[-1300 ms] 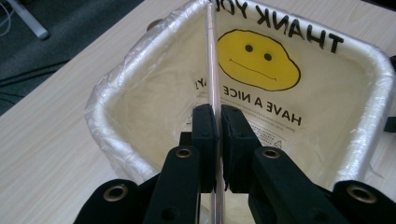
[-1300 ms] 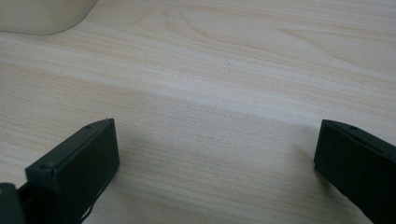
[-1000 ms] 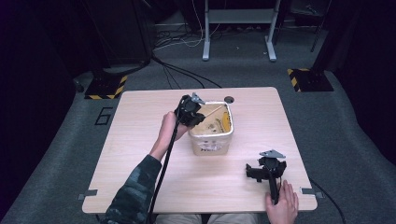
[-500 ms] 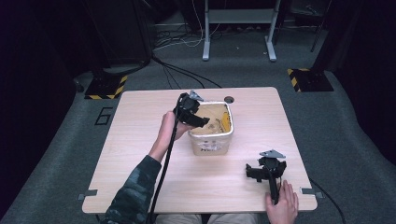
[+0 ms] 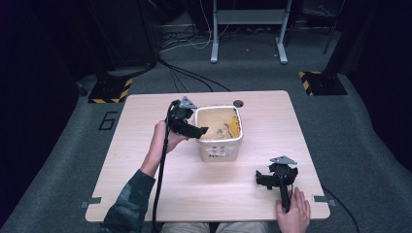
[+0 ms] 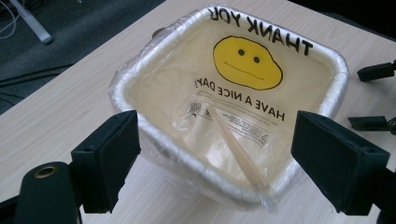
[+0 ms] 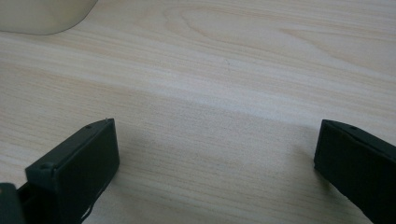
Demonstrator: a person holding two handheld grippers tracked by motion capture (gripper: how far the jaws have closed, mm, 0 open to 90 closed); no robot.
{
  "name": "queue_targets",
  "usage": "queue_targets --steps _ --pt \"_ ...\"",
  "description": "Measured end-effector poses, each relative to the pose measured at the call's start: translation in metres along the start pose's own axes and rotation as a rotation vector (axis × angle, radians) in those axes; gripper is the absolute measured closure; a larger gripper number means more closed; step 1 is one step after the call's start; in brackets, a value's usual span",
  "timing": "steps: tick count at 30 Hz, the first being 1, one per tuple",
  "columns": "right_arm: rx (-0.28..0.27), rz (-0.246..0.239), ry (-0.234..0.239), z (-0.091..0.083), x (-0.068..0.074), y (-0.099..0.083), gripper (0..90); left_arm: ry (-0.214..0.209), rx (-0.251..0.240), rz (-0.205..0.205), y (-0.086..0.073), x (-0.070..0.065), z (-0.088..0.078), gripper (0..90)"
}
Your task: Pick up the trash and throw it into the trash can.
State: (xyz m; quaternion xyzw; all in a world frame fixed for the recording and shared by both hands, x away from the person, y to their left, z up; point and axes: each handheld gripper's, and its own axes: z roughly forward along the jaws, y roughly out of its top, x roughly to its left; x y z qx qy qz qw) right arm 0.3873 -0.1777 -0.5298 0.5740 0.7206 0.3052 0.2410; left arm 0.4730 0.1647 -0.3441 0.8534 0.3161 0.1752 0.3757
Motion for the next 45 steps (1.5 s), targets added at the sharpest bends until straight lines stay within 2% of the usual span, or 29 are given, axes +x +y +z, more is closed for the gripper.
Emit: queue_targets --steps 9,15,16,17,21,23,25,27,38,39,42,45 --pt "0.0 -0.001 0.0 0.0 0.0 0.0 0.0 0.037 -0.035 -0.014 -0.035 0.003 -0.026 14.3" --pt "0.001 -0.001 0.003 0.0 0.0 0.0 0.0 0.062 -0.035 -0.036 -0.057 0.008 -0.036 14.3" --pt "0.001 -0.001 0.003 0.0 0.0 0.0 0.0 0.062 -0.035 -0.036 -0.057 0.008 -0.036 14.3" --pt "0.001 -0.001 0.003 0.0 0.0 0.0 0.0 0.07 -0.03 -0.047 -0.065 0.011 -0.038 14.3" --pt "0.0 0.0 0.003 0.0 0.0 0.0 0.0 0.086 -0.022 -0.067 -0.078 0.016 -0.04 14.0" --pt "0.001 -0.001 0.001 0.0 0.0 0.0 0.0 0.094 -0.006 -0.087 -0.09 0.022 -0.04 13.9" --pt "0.001 -0.001 0.001 0.0 0.0 0.0 0.0 0.099 0.001 -0.087 -0.094 0.024 -0.041 13.6" --pt "0.0 0.0 0.003 0.0 0.0 0.0 0.0 0.106 0.006 -0.11 -0.106 0.028 -0.04 13.5" --pt "0.0 0.0 0.0 0.0 0.0 0.0 0.0 0.141 0.023 -0.179 -0.145 0.041 -0.037 13.5" --pt "0.001 -0.001 0.003 0.0 0.0 0.0 0.0 0.148 0.022 -0.195 -0.151 0.042 -0.036 13.5" --pt "0.001 -0.001 0.001 0.0 0.0 0.0 0.0 0.157 0.029 -0.206 -0.158 0.044 -0.035 13.5" --pt "0.0 0.0 0.0 0.0 0.0 0.0 0.0 0.167 0.035 -0.243 -0.174 0.048 -0.033 13.5"
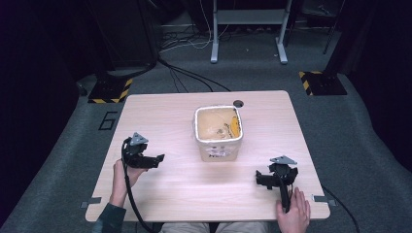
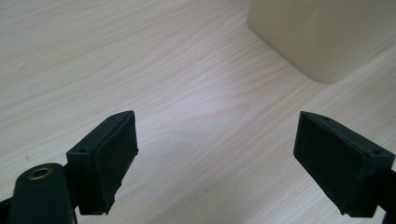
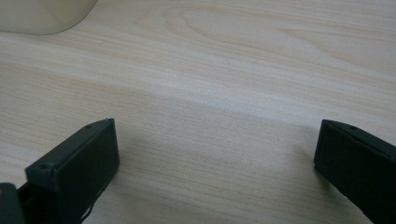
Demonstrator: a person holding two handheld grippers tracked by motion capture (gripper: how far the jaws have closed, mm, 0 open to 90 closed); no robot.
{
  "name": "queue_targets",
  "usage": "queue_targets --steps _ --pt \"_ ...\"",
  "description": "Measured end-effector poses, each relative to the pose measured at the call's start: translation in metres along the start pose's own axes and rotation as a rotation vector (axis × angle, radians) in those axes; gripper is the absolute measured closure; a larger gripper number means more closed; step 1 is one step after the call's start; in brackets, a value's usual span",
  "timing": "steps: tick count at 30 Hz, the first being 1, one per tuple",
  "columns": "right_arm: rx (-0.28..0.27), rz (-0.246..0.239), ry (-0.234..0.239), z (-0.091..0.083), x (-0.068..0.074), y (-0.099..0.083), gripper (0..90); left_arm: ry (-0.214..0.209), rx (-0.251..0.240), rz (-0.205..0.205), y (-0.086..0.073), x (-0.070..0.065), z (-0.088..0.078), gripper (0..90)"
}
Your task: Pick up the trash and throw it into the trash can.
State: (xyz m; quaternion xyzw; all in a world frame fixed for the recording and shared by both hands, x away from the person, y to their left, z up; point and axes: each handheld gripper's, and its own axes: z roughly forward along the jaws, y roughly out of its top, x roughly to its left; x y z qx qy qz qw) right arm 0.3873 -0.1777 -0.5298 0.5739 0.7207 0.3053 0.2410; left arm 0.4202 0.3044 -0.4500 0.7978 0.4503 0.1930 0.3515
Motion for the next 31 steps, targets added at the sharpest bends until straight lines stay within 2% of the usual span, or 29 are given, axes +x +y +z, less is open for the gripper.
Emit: queue_targets --steps 4,5,6,14,17,26,31 --pt "0.0 0.0 0.0 0.0 0.0 0.0 0.0 0.015 0.016 -0.017 -0.011 0.006 0.004 13.2" --pt "0.001 0.0 0.0 0.0 0.0 0.0 0.0 0.022 0.024 -0.033 -0.019 0.01 0.006 13.0" --pt "0.001 0.0 0.0 0.0 0.0 0.0 0.0 0.022 0.024 -0.033 -0.019 0.01 0.006 13.0" --pt "0.0 0.0 0.0 0.0 0.0 0.0 0.0 0.061 0.048 -0.098 -0.052 0.025 0.023 11.0" --pt "0.001 0.0 0.002 0.0 0.0 0.0 0.0 0.073 0.051 -0.102 -0.06 0.025 0.027 10.2" --pt "0.001 0.0 0.0 0.0 0.0 0.0 0.0 0.099 0.014 -0.111 -0.076 0.026 0.034 5.8" --pt "0.001 0.0 0.0 0.0 0.0 0.0 0.0 0.112 0.008 -0.105 -0.077 0.023 0.035 3.8"
